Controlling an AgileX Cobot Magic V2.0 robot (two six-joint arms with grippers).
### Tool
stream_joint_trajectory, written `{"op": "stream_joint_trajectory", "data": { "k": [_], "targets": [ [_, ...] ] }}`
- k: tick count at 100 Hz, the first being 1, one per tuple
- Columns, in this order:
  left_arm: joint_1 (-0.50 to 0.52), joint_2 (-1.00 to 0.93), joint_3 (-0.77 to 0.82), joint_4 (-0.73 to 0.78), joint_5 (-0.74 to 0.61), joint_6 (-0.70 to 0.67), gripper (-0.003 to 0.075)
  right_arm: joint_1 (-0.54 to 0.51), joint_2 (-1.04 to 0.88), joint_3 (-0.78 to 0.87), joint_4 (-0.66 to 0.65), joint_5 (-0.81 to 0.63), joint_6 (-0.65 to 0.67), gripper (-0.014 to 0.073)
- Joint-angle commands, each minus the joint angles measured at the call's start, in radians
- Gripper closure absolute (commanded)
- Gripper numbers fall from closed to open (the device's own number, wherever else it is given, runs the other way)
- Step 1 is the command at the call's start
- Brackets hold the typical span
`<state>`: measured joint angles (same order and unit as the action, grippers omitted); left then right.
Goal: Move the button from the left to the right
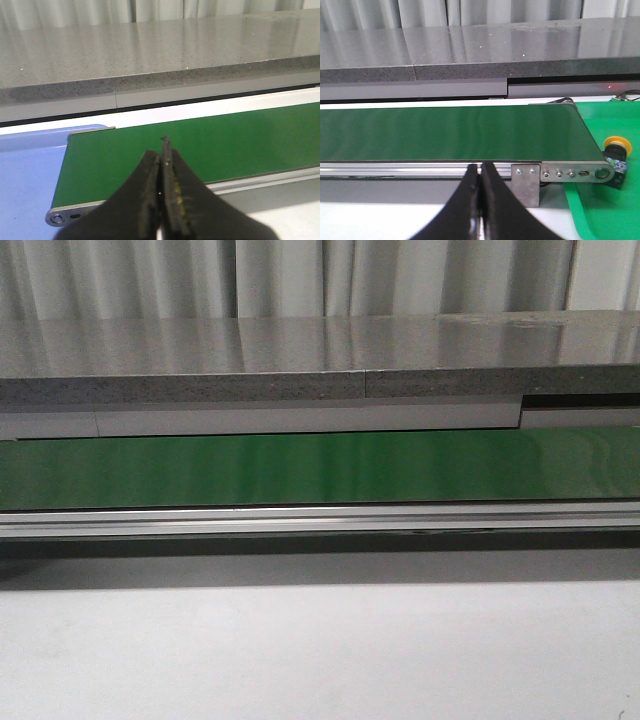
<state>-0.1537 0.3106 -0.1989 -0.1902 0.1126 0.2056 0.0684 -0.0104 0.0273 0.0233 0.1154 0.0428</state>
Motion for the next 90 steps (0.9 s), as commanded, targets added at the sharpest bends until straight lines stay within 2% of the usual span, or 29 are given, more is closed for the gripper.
{"op": "stream_joint_trajectory", "data": {
  "k": [1,52,59,76,90],
  "targets": [
    [-0.009,0.007,-0.028,-0.006,-0.083,-0.001,0.0741,0.002,-0.02,-0.015,-0.005,-0.072,-0.003,0.0661],
    [-0.009,0.007,-0.028,-0.006,-0.092,-0.001,0.0741,0.002,-0.02,-0.015,-0.005,-0.072,-0.003,0.0661],
    [-0.009,0.004,-0.028,0.035,-0.106,-0.01,0.0741,0.002,-0.02,-0.015,-0.005,-0.072,-0.003,0.0661],
    [0.002,-0.047,-0.025,0.28,-0.101,-0.251,0.0741,0.002,-0.02,-0.015,-0.005,-0.072,-0.003,0.0661],
    [0.043,-0.144,0.021,0.291,-0.103,-0.263,0.0741,0.002,-0.02,-0.015,-0.005,-0.072,-0.003,0.0661]
  ]
}}
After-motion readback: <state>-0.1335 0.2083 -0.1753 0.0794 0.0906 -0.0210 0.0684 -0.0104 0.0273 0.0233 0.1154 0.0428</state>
